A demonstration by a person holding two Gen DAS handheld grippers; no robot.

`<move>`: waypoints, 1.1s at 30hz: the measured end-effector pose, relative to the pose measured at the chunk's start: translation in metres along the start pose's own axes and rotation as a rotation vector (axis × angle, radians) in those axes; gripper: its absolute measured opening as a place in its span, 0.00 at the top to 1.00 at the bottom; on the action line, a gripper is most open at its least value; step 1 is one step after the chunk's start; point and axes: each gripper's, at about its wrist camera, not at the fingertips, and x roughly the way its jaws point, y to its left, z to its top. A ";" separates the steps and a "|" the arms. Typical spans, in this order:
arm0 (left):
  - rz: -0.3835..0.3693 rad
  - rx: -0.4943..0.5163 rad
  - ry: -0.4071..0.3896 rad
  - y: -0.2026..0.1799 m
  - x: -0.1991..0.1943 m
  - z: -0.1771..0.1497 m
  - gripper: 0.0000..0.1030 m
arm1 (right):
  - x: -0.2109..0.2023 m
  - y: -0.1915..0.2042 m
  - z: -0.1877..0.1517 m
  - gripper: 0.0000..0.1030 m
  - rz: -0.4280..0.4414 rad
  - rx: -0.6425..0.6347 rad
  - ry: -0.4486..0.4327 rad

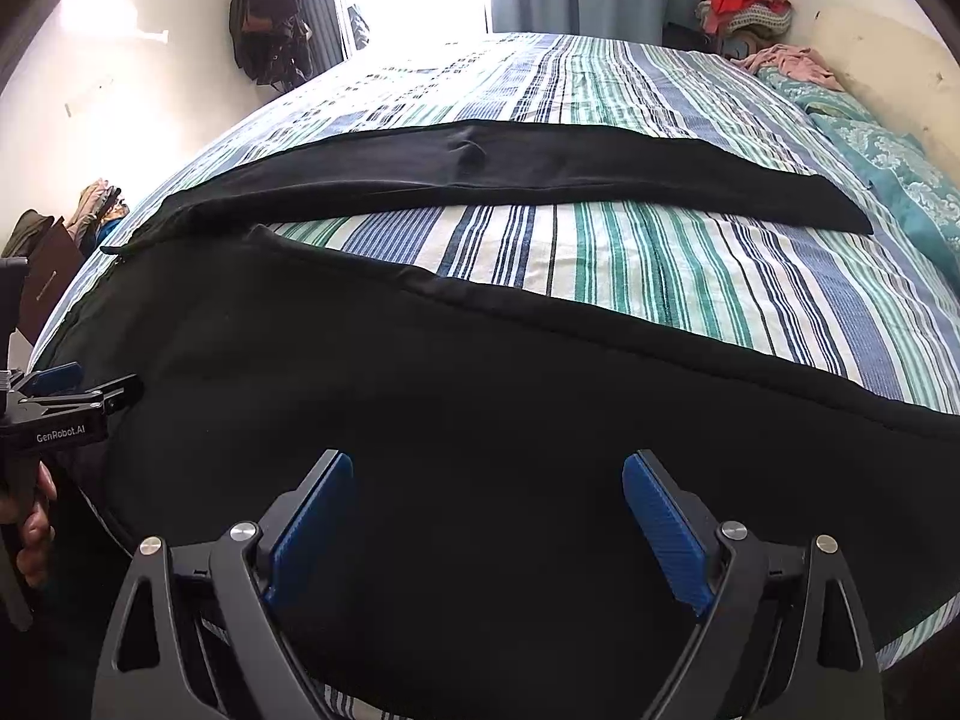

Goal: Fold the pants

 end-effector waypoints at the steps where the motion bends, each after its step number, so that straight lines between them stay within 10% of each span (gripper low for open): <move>1: 0.001 0.000 -0.002 0.000 0.000 0.000 0.00 | 0.001 0.000 0.000 0.11 0.001 -0.001 0.001; 33: 0.009 -0.016 -0.022 0.000 -0.002 -0.003 0.00 | 0.006 0.000 0.004 0.11 0.012 0.006 0.002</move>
